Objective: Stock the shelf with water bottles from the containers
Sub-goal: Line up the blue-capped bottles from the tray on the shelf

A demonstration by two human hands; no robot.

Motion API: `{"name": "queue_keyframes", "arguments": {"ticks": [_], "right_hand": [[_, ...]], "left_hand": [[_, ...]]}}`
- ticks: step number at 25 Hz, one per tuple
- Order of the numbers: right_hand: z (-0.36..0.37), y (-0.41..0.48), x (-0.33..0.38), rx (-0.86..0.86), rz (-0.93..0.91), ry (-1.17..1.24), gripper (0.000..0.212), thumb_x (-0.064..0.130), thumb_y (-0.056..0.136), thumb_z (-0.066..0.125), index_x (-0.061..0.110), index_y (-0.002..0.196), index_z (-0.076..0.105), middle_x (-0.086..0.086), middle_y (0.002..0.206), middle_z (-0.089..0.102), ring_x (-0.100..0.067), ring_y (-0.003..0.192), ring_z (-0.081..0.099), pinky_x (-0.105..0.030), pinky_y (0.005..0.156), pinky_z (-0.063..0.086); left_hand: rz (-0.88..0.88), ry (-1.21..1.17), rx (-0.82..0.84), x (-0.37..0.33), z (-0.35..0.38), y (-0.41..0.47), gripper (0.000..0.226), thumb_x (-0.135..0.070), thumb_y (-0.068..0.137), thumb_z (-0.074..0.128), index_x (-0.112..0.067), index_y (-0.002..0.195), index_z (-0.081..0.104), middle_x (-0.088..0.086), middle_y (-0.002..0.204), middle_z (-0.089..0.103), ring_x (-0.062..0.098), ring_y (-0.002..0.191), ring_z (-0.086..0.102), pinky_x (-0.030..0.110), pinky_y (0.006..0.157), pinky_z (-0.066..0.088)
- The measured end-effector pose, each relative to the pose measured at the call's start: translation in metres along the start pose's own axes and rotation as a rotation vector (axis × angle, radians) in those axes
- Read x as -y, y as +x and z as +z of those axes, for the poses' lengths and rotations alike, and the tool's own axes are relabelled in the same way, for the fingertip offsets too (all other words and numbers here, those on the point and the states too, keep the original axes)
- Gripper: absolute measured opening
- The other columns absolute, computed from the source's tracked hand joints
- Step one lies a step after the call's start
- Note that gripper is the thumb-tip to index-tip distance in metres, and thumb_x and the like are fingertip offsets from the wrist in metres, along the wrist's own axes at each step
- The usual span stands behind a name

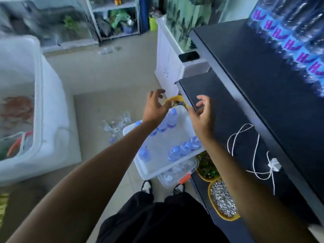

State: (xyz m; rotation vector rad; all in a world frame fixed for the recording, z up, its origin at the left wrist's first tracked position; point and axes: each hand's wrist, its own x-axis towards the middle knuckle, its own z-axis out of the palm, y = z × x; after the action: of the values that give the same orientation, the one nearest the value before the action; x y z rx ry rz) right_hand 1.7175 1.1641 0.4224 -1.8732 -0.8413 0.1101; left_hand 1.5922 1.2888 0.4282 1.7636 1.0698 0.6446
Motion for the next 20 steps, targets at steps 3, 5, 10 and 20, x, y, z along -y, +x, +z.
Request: {"name": "queue_keyframes", "arguments": {"ticks": [3,5,10,20], "right_hand": [[0.050,-0.034,-0.002,0.178,-0.040,-0.032,0.034,0.019,0.086,0.062,0.017,0.119,0.056,-0.003,0.102,0.052,-0.024,0.086,0.055,-0.045,0.077,0.052],[0.081,-0.058,-0.007,0.290,-0.011,-0.062,0.036,0.020,0.085,0.062,0.010,0.119,0.057,-0.006,0.103,0.053,-0.027,0.089,0.056,-0.048,0.078,0.052],[0.129,-0.110,-0.028,0.573,0.080,-0.241,0.047,0.017,0.087,0.071,0.006,0.129,0.053,-0.012,0.123,0.054,-0.027,0.106,0.059,-0.049,0.080,0.053],[0.181,-0.139,-0.061,1.030,0.309,-0.644,0.048,0.023,0.095,0.061,0.017,0.140,0.046,-0.016,0.128,0.045,-0.043,0.108,0.061,-0.044,0.090,0.050]], "left_hand": [[-0.153,0.073,-0.080,0.061,-0.046,-0.016,0.047,-0.033,0.082,0.066,-0.014,0.125,0.062,0.005,0.113,0.054,0.015,0.079,0.054,0.033,0.082,0.050],[-0.250,0.113,-0.105,0.100,-0.066,-0.029,0.042,-0.024,0.086,0.070,-0.013,0.126,0.061,0.008,0.119,0.055,0.016,0.092,0.057,0.035,0.088,0.050],[-0.402,0.180,-0.063,0.165,-0.077,-0.052,0.047,-0.029,0.089,0.069,-0.015,0.131,0.056,0.006,0.128,0.052,0.017,0.110,0.059,0.030,0.090,0.047],[-0.540,0.453,0.303,0.203,-0.032,-0.029,0.052,-0.036,0.095,0.053,-0.024,0.145,0.044,0.008,0.134,0.060,0.032,0.117,0.060,0.034,0.081,0.041]]}}
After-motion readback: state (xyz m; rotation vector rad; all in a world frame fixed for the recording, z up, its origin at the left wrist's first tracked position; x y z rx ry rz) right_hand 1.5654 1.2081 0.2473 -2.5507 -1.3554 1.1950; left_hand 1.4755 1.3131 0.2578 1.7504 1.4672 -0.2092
